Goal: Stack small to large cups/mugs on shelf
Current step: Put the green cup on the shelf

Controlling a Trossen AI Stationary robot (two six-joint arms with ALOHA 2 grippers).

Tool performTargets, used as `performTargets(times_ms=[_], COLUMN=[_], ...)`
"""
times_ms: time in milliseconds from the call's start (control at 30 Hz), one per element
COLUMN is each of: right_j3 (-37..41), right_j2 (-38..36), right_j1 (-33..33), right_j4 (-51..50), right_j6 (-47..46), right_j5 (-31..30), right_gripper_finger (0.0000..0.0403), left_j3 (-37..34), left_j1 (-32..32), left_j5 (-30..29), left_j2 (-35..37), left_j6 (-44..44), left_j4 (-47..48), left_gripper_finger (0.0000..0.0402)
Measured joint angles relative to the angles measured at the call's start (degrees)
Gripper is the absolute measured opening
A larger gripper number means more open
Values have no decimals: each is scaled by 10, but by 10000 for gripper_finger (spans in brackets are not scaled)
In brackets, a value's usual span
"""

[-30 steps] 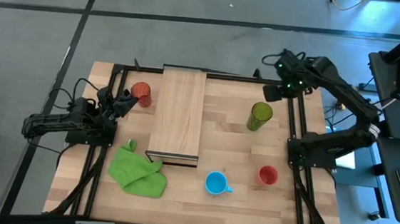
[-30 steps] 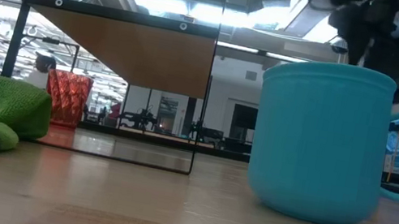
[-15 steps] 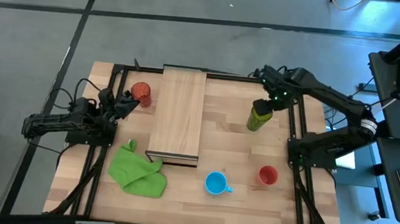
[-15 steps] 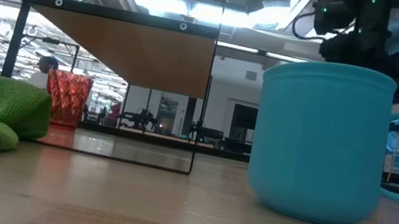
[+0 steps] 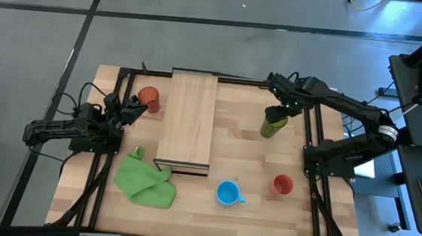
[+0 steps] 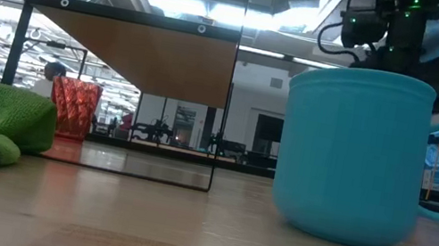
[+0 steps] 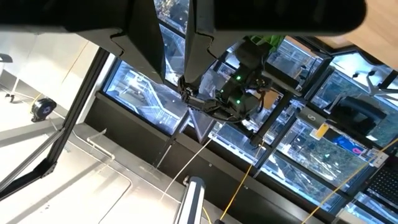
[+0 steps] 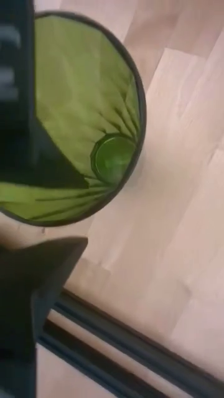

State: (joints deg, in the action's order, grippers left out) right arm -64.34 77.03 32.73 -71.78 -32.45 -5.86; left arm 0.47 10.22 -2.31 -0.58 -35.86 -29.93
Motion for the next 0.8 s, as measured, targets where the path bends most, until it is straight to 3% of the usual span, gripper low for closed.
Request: performTargets(times_ms=[133, 300, 400, 533, 700, 800], right_j3=[-1, -41, -116, -256, -431, -546], right_j2=[0, 1, 1, 32, 111, 187], right_j1=[0, 0, 0, -12, -67, -92], right_j4=[1, -16, -51, -178, -178, -181], right_j6=[14, 26, 36, 40, 27, 36], right_j5=[-4, -8, 0, 9, 51, 18], right_gripper_finger=[26, 20, 10, 12, 11, 11], left_j3=[0, 0, 0, 0, 0, 0], left_j1=[0, 0, 0, 0, 0, 0], left_j5=[0, -2, -14, -24, -26, -26], left_j2=[0, 0, 0, 0, 0, 0], left_j6=[0, -1, -14, -16, -16, -17], left_j4=[0, -1, -1, 0, 14, 14], left_gripper_finger=[55, 55, 55, 55, 55, 55])
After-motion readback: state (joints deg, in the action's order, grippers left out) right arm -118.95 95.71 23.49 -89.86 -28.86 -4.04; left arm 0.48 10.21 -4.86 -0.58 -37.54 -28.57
